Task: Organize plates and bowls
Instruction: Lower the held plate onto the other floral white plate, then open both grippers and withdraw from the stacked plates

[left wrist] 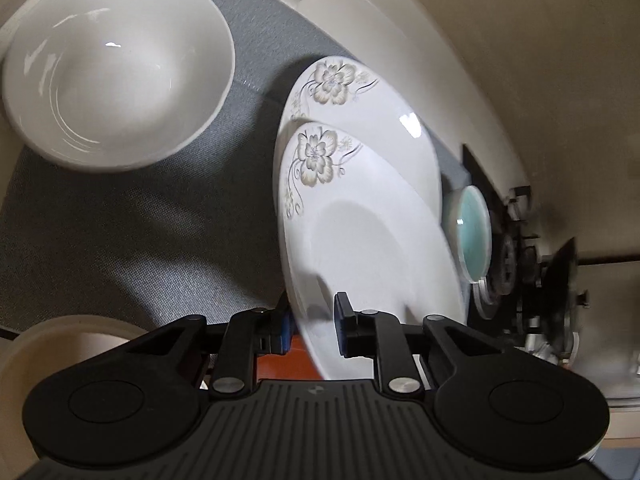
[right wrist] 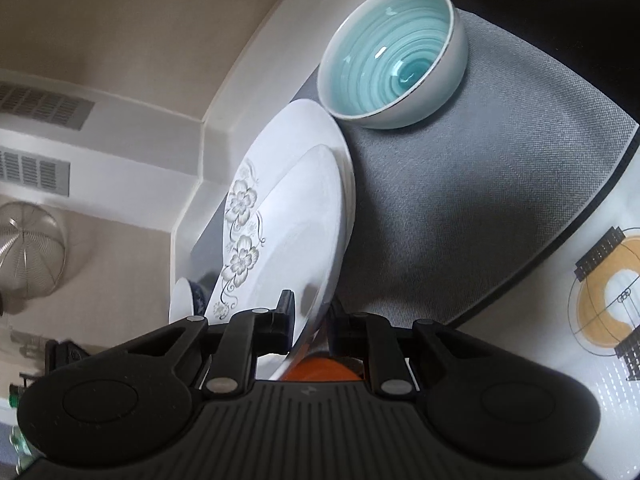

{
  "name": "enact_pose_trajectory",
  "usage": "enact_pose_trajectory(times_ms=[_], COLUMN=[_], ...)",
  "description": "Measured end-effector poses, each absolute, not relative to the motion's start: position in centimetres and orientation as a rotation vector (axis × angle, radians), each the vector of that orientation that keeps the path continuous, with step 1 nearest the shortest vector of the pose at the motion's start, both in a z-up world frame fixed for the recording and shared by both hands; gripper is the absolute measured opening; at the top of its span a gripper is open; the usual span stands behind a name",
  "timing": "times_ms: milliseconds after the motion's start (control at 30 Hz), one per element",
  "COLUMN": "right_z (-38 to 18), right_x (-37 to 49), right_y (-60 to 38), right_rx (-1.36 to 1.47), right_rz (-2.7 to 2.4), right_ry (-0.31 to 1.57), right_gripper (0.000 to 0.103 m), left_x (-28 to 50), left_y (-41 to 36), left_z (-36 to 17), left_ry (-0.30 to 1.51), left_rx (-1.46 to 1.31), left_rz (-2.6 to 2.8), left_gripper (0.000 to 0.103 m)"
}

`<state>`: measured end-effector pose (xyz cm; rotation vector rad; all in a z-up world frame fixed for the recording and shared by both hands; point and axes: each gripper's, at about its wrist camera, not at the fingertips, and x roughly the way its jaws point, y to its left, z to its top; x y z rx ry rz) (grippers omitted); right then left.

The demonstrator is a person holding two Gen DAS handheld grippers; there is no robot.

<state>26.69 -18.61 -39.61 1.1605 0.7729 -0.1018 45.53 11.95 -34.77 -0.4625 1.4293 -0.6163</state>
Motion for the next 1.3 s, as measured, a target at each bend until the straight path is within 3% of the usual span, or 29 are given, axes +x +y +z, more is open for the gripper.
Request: enact_pose_trajectory(times_ms=[200, 267, 400, 767, 833, 1300], right_z=[-40.2, -40.4, -40.8, -39.6, -39.0, -39.0], right_x=[27.6, 27.9, 28.1, 26.4, 26.3, 29.9], right_y=[-18.7, -18.9, -19.5, -20.7, -20.5, -18.8], right_rx=[1.148, 1.154, 1.203, 1.190, 1.161, 0.981], right_rz=[-0.104, -0.112, -0.084, -0.124, -0.135, -0.240], right_ry=[0.779, 0.782, 0.801, 0.793, 0.790, 0.859], right_gripper=[0.017, 0.017, 0.018, 0.021, 0.013, 0.013], left_x=[45.2, 45.4, 45.7, 45.6, 45.5, 48.2], left_y=[12.9, 12.6, 12.4, 12.1, 12.2, 10.9], left_z=[-34.3, -34.7, -35.0, -35.3, -35.3, -35.5], left_ry=[1.421, 1.435, 1.436, 1.415, 1.416, 1.388], left_rx=[-0.486, -0.492, -0.515, -0.515, -0.518, -0.396], left_rz=[-0.656, -0.626, -0.586, -0.588, -0.590, -0.578], left_gripper=[0.021, 0.014, 0.012, 0.012, 0.012, 0.013])
